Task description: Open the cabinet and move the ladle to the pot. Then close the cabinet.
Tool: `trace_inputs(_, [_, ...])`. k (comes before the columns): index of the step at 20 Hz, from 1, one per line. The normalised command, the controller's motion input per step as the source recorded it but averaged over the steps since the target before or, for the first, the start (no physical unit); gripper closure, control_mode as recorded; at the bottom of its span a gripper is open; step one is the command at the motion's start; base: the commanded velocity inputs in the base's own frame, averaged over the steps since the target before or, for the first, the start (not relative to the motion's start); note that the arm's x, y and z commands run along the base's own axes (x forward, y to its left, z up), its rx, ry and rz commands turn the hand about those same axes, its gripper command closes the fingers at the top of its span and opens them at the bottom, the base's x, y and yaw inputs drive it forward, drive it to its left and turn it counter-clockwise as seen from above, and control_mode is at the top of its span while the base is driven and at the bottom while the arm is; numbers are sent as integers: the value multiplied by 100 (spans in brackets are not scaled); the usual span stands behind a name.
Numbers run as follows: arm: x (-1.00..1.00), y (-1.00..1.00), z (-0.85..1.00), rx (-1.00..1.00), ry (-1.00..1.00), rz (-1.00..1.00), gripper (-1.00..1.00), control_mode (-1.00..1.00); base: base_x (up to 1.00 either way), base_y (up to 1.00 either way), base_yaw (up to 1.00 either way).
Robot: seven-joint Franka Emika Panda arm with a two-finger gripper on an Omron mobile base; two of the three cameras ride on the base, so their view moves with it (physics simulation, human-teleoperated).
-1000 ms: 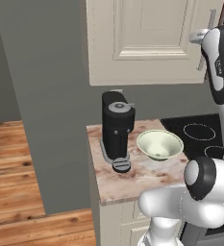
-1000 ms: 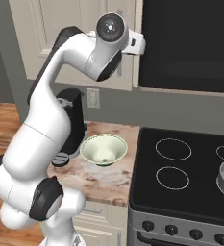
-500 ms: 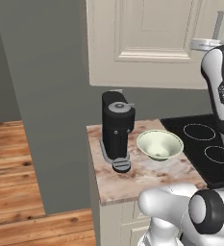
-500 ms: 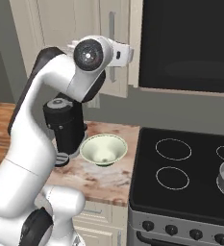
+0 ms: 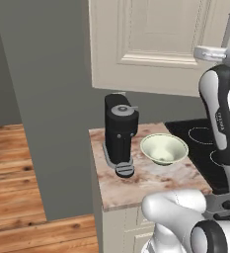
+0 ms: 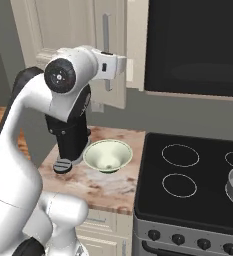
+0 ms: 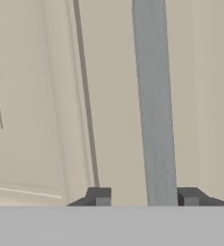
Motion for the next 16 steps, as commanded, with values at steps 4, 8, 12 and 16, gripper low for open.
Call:
trace_inputs(4, [-52, 38, 0, -1, 0, -10, 100, -100, 0, 0, 0])
trace_inputs(8, [-62, 28, 2, -1, 0, -10, 100, -100, 0, 0, 0])
trace_inputs(12, [-68, 20, 4, -1, 0, -11, 100, -100, 0, 0, 0])
trace_inputs(16, [-69, 15, 2, -1, 0, -12, 100, -100, 0, 0, 0])
